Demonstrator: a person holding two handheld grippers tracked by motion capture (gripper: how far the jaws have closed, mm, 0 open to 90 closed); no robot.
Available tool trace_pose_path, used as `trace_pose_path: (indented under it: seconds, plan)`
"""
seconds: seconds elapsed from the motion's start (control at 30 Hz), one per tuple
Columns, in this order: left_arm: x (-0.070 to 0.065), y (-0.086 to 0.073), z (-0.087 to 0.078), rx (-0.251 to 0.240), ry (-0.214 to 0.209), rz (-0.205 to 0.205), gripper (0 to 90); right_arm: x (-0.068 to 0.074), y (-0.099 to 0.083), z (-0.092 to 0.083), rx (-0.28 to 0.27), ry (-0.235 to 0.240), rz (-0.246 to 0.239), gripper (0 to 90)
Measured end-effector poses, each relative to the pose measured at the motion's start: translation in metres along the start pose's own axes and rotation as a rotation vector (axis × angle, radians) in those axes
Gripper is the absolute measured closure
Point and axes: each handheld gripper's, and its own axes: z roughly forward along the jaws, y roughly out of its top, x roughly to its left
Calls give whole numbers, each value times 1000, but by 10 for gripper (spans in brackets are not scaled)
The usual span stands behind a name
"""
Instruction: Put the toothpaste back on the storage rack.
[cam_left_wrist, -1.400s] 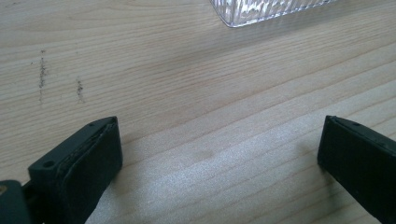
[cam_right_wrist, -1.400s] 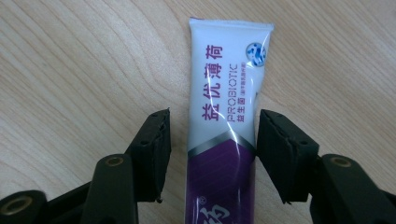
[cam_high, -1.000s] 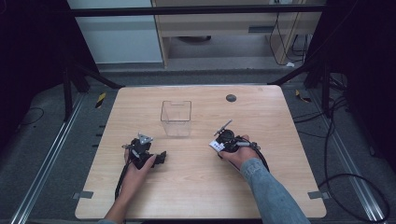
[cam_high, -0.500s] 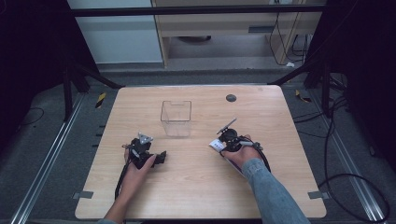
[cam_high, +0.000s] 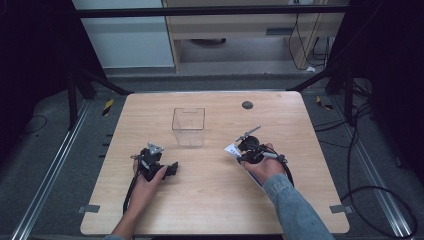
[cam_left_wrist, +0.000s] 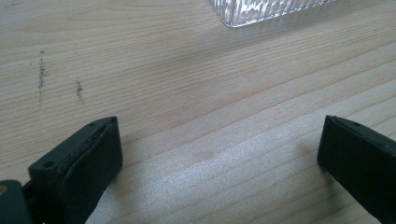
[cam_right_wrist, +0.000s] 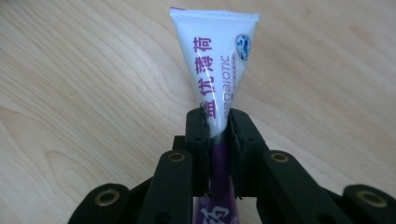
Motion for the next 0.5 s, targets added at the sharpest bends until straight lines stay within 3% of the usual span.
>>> trace_pose_path:
  seconds: [0.03, 0.07, 0.23, 0.4, 0.5]
  plan:
    - [0, 0, 0, 0, 0, 0, 0, 0, 0, 0, 0, 0, 0, 792]
    - [0, 0, 0, -1, -1, 1, 0, -2, 2, -10, -46, -2, 7, 792]
    - [0, 0, 0, -1, -2, 2, 0, -8, 6, -27, -129, 3, 35, 793]
    - [0, 0, 0, 0, -2, 2, 0, -12, 9, -42, -204, -2, 12, 793]
    - [0, 0, 0, 0, -2, 2, 0, -13, 10, -46, -234, -7, 24, 793]
